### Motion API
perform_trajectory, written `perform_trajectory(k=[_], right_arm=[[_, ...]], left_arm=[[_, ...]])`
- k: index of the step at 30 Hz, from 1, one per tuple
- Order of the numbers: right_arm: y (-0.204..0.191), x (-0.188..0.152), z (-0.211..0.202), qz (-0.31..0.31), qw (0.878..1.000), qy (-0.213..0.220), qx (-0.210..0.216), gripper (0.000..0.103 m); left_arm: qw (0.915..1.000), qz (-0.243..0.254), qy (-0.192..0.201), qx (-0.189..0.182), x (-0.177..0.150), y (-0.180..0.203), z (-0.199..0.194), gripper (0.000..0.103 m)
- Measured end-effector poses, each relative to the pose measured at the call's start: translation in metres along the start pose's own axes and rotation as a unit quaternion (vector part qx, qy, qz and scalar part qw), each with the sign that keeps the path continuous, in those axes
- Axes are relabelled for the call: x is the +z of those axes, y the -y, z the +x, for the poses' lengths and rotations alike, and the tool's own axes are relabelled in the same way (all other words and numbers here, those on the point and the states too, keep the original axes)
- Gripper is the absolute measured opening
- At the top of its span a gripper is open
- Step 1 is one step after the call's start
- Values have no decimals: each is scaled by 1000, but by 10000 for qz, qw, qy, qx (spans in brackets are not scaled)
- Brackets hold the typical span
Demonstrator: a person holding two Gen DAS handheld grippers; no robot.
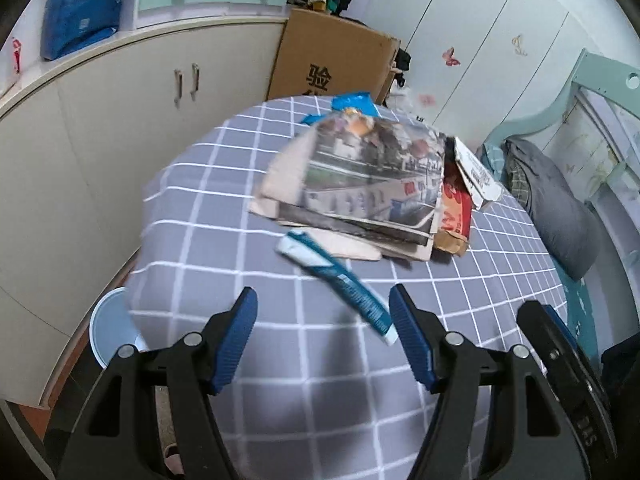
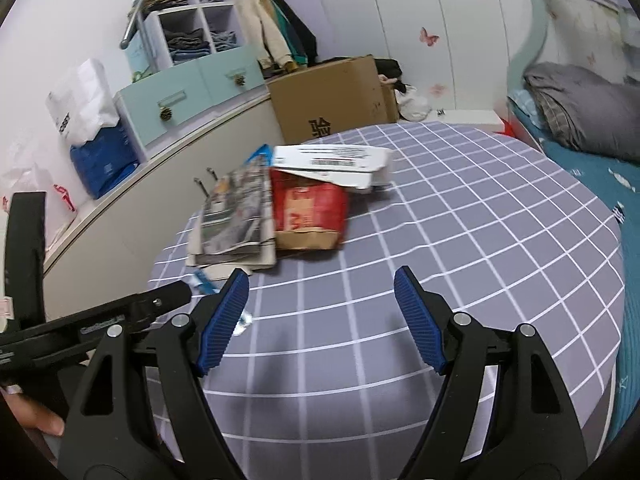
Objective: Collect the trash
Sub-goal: 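Return the right gripper to the table and grasp the folded newspaper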
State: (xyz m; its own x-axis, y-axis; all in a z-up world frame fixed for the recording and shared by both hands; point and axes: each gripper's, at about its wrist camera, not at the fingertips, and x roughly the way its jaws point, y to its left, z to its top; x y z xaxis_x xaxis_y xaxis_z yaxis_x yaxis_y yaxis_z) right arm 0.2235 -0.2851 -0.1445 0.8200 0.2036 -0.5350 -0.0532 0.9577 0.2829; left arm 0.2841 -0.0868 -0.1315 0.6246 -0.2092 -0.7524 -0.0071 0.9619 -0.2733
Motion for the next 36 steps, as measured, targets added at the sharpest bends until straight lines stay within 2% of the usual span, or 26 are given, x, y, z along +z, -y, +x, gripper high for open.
perform_trajectory(k=[3,6,8,9,10,11,16,22,26,36], right_arm=[[7,5,7,71,9999,-73,74,74],[10,7,12,84,9997,-164,156,74],[9,9,15,57,9996,-195,179,74],[9,10,17,44,9996,-212,190,74],[8,11,19,38,9995,-238,223,74],[7,12,21,47,9994,-253,248,74],[1,19,28,87,9987,-280,418,74],[-24,33,42,18,9958,-329,855,74],[-42,45,59,-69,9948,-362,948,74],[-65,65,102,-384,9972,-558,324,74]], left_arm=[[9999,77,-61,63,2,11,13,67],[9990,202,-200,358,4,19,27,56],[9972,325,-160,660,3,22,31,50],[9965,332,-141,752,3,22,32,41],[9963,292,-112,806,4,20,32,26],[9962,245,-99,834,5,18,32,23],[9993,130,-42,351,4,-3,22,7],[9985,68,466,274,15,-25,-10,6],[9969,-53,707,328,29,-43,-27,6],[9964,-317,717,314,37,-76,-32,6]])
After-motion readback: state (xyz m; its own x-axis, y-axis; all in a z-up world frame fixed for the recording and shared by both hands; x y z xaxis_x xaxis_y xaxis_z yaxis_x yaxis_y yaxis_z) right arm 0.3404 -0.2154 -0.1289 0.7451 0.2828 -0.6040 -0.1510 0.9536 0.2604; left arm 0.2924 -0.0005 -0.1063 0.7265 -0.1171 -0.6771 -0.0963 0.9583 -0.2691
